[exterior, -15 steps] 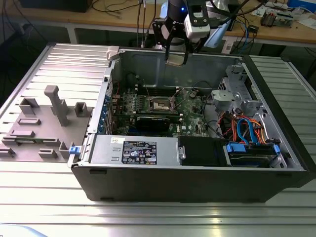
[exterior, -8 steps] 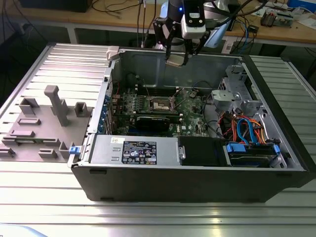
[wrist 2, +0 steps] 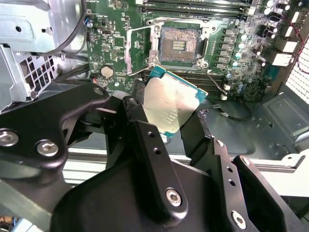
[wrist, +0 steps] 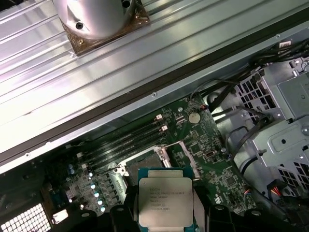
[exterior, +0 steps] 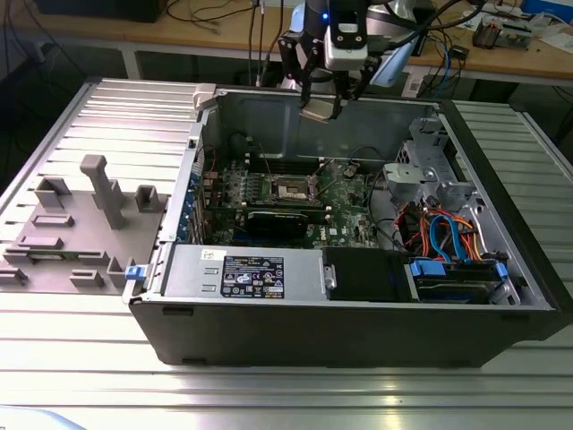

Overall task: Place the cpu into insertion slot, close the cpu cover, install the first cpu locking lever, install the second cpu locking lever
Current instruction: 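Place the cpu into insertion slot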

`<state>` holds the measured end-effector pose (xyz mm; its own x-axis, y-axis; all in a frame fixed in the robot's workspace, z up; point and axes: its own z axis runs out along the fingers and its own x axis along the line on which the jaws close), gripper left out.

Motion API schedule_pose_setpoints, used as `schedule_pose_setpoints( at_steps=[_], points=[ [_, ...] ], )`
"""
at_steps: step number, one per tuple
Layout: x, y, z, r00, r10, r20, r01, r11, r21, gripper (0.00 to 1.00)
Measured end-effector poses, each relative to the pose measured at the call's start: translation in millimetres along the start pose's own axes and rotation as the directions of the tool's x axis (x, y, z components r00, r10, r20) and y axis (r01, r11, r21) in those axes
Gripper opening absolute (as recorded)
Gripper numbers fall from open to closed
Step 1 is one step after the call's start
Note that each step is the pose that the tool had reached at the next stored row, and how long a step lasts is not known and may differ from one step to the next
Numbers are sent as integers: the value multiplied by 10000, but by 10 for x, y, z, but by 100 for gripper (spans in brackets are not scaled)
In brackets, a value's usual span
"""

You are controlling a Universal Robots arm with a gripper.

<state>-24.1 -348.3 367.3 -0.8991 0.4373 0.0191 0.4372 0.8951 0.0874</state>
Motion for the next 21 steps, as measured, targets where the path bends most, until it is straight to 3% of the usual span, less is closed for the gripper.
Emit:
schedule_pose_setpoints(
  at_steps=[7, 21],
  points=[
    [36, -18, 3, 9997, 226, 53, -226, 9997, -22, 54],
    [37, -19, 3, 9997, 241, 55, -241, 9997, -24, 54]
  ],
)
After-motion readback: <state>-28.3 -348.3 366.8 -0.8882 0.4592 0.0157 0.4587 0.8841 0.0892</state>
